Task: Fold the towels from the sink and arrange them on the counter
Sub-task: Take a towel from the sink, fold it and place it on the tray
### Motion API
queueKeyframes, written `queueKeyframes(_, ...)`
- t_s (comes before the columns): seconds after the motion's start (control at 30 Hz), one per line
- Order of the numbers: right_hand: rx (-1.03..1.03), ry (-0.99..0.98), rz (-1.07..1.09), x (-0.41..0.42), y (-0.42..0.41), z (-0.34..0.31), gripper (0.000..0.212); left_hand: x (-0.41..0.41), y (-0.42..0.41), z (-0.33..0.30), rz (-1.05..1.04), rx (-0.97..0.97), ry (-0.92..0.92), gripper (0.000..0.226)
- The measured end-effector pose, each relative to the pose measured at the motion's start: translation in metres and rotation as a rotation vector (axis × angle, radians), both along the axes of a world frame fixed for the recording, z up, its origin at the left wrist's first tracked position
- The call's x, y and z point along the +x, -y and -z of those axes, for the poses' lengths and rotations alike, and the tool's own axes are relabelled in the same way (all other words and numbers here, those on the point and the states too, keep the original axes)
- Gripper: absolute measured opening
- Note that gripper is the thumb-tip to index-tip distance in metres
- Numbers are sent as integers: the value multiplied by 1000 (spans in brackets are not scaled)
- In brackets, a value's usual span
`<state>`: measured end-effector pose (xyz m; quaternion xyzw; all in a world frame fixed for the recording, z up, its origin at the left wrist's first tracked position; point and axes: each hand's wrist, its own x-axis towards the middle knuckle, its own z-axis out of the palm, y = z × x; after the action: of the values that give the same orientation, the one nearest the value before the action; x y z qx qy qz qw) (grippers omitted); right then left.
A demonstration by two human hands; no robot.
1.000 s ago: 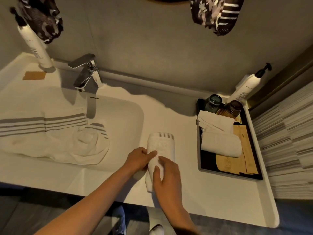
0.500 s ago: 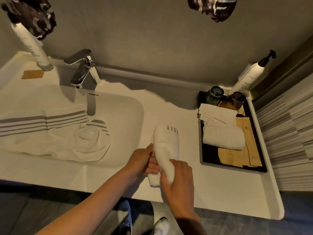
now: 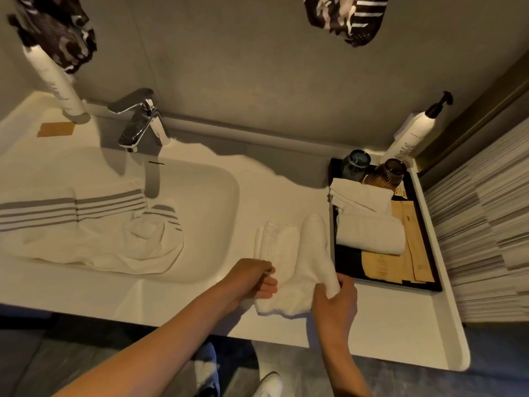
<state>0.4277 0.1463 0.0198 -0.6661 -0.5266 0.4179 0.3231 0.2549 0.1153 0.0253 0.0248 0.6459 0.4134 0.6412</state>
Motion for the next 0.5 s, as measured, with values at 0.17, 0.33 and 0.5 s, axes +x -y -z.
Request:
queueKeyframes(0.17,-111,-82,-3,9,-4,-4,28,31,-13,-10,-91,102,254,23)
queueKeyframes(0.33,-218,16,-64,21,-17,-10,35,50,-19,15,-175,-32,456,24)
queueKeyframes(0.5,-2,218,-116,4,-9,-2,25,53,-23,20,-170,-69,348,24)
